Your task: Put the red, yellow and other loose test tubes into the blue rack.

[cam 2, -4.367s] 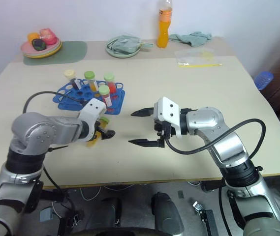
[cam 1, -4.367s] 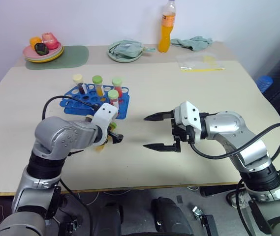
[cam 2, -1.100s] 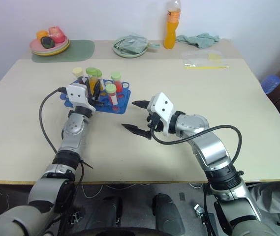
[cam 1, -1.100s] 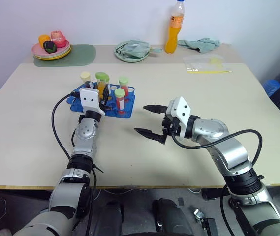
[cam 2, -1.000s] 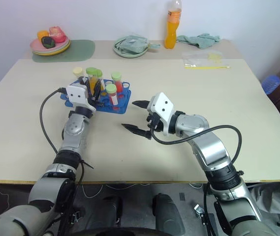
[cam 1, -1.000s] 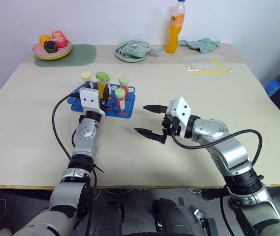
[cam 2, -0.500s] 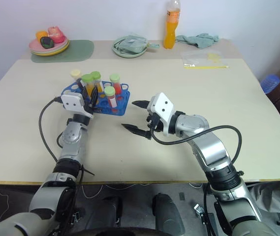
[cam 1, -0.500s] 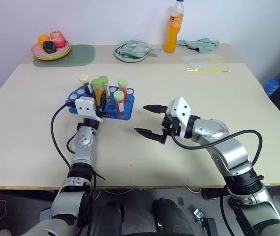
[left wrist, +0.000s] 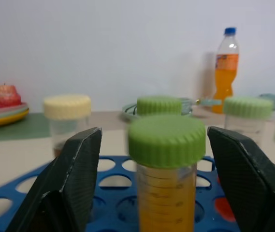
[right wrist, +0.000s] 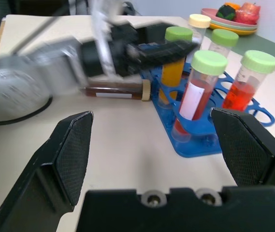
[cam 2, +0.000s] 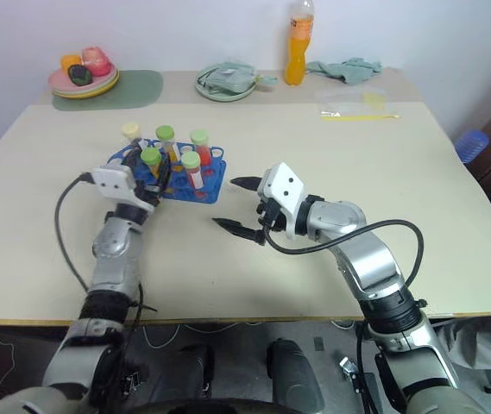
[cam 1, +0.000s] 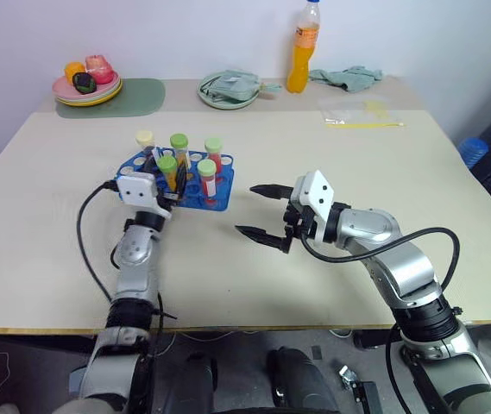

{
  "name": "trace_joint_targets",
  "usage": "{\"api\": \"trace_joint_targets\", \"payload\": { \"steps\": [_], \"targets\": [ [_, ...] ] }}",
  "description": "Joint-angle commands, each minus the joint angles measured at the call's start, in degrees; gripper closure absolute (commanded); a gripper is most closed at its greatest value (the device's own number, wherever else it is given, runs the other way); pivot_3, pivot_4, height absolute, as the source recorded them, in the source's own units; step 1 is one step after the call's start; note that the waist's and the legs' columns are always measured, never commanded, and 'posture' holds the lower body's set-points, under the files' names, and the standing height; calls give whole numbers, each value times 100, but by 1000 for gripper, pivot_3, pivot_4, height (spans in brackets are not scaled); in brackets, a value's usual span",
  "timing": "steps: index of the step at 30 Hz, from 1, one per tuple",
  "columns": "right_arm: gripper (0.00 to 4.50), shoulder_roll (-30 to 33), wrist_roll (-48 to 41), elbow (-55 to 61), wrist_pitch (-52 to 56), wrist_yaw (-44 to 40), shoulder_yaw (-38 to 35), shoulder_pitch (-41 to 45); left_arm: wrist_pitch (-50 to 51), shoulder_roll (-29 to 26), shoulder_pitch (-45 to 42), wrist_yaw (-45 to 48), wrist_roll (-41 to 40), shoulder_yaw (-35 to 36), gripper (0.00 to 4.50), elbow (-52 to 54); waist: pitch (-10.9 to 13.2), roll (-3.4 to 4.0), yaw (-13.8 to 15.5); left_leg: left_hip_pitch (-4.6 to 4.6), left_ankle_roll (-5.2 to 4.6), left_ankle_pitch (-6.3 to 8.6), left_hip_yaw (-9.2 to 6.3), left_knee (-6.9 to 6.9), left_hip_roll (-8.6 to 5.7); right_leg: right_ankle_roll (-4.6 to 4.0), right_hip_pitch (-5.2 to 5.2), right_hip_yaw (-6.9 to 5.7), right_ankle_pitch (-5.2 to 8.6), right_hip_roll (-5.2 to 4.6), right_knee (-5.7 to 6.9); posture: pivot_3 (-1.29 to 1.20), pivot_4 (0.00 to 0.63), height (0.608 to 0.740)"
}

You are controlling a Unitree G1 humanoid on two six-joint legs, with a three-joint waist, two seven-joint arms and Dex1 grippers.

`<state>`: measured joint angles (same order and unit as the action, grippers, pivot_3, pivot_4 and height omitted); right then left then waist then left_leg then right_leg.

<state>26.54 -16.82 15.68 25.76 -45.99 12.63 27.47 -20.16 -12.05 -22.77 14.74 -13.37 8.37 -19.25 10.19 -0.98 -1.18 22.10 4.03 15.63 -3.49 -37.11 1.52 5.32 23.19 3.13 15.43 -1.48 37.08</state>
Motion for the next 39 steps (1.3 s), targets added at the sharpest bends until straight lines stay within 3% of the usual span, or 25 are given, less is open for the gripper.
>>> {"api": "trace_joint_targets", "payload": {
  "steps": [1, 4, 7, 9, 11, 15, 18, 25, 36, 39],
  "targets": [
    [177, 77, -50, 215, -70, -16, -191, 0, 1177, -564, 618, 260, -551, 220, 793, 1798, 0, 1, 4, -1, 0, 0, 0, 0, 2, 0, 0, 0, 0, 1, 1, 0, 150, 740],
    [177, 134, -90, 220, -66, -52, -235, -26, 2923, -1494, 1387, 478, -1319, 529, 793, 3317, 0, 0, -8, -1, 0, 0, 2, 0, 4, -2, 0, 1, 1, 1, 1, 0, 150, 740],
    [177, 150, -113, 144, -88, -109, -233, 8, 4908, -2262, 1626, 147, -2238, 860, 31, 4201, 1, 2, 21, -4, 0, 0, 1, 0, 7, -4, -1, 1, 2, 1, 5, 0, 150, 740],
    [177, 109, -101, 28, -129, -164, -189, 86, 6578, -2780, 1374, -288, -2729, 907, 31, 4459, 2, 0, 53, -7, -1, 0, -1, -3, 5, -4, -9, -1, 3, 0, 3, 0, 150, 740],
    [177, 40, -82, -84, -170, -217, -137, 173, 8186, -3271, 781, -1000, -2276, 555, 31, 4589, 4, -5, 46, -7, -4, -2, -2, -8, 2, -2, -13, -2, 4, -1, 1, 0, 150, 740],
    [177, -80, -52, -257, -250, -310, -49, 306, 10910, -3538, -684, -906, -2775, 58, 31, 4110, 5, -9, -8, -9, -6, -3, -4, -3, 1, -1, -11, -2, 3, 5, 2, 0, 150, 740],
    [177, -147, 0, -367, -328, -355, 20, 368, 11266, -3992, -1588, -532, -3002, -870, 31, 3314, 8, -11, -79, -9, -6, -3, -4, 7, 1, -2, -2, -1, 3, 7, 6, 0, 150, 740],
    [177, -188, 68, -262, -367, -281, 46, 237, 11266, -3991, -2872, -352, -3299, -2209, 31, 1793, 9, -11, -134, -7, -5, -3, -4, 10, 2, -5, 5, -1, 4, 6, 9, 0, 150, 740],
    [177, -228, 106, 78, -271, -54, 76, -79, 11266, -3328, -4013, -22, -2611, -3146, 31, -170, 9, -12, -127, 1, -5, -3, -3, 5, -1, -4, 8, -2, 5, 5, 8, 0, 150, 740],
    [177, -237, 101, 88, -271, -21, 89, -78, 11266, -3217, -4080, 123, -2485, -3330, 835, -295, 9, -12, -132, 2, -5, -3, -3, 6, -1, -4, 9, -1, 5, 5, 8, 0, 150, 740]
  ]
}}
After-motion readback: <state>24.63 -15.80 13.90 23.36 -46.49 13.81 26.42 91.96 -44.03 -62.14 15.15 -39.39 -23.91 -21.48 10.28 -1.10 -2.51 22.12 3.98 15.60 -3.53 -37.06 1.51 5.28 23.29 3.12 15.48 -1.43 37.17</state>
